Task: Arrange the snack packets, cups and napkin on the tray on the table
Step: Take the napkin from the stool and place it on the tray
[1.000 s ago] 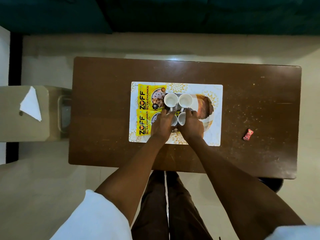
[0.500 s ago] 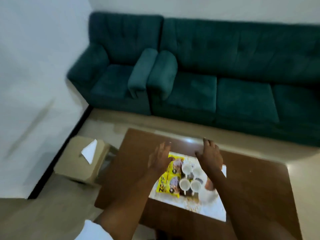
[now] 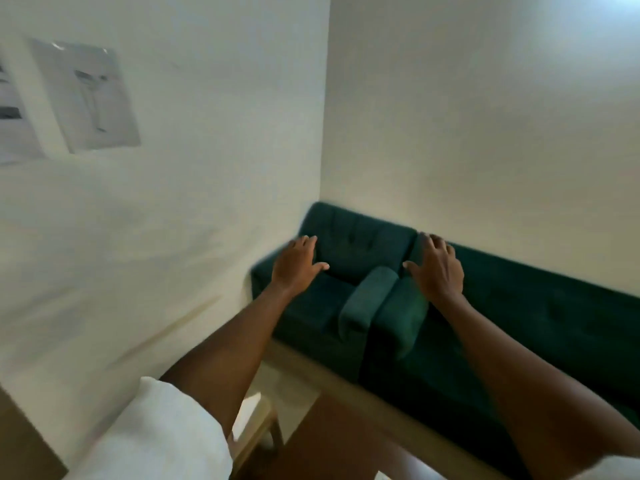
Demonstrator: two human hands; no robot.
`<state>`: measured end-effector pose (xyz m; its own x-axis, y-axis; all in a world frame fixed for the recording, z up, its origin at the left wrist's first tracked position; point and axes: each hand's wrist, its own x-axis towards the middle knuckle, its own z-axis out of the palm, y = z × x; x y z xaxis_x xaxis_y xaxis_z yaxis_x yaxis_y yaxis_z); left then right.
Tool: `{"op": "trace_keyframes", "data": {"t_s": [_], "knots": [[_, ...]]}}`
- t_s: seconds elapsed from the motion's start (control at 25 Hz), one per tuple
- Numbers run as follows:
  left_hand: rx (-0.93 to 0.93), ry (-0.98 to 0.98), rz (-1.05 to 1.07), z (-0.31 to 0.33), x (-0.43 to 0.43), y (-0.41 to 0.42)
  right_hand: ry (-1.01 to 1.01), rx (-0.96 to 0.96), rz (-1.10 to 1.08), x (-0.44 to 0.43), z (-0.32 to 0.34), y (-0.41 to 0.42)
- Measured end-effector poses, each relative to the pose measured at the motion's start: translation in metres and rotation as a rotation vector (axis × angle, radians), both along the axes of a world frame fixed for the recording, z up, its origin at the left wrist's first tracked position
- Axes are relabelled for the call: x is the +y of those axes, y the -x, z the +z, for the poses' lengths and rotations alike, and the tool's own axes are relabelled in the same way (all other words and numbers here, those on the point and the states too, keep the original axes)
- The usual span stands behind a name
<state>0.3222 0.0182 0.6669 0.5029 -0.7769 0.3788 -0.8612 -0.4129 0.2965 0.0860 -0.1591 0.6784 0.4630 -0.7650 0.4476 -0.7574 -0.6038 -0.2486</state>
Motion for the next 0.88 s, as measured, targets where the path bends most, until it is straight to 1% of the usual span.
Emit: {"op": "trace_keyframes", "data": {"t_s": [0.08, 0.2, 0.36, 0.6, 0.72, 0.88], "knots": [[-0.077, 0.036, 0.030, 0.034, 0.022, -0.058, 0.066, -0.030, 0.048, 0.015, 0.031, -0.058], [-0.199, 0.021, 0.091, 0.075, 0.053, -0.136, 0.150, -0.058, 0.107, 0.041, 0.058, -0.141], [-0.272, -0.008, 0.146, 0.116, 0.087, -0.222, 0.181, -0.098, 0.144, 0.075, 0.089, -0.231], [-0.279, 0.046, 0.177, 0.149, 0.107, -0.287, 0.227, -0.078, 0.190, 0.087, 0.126, -0.303], [-0.275, 0.046, 0.190, 0.147, 0.107, -0.303, 0.243, -0.059, 0.202, 0.083, 0.137, -0.324], [-0.235, 0.040, 0.196, 0.130, 0.095, -0.314, 0.243, -0.039, 0.225, 0.073, 0.131, -0.343]]}}
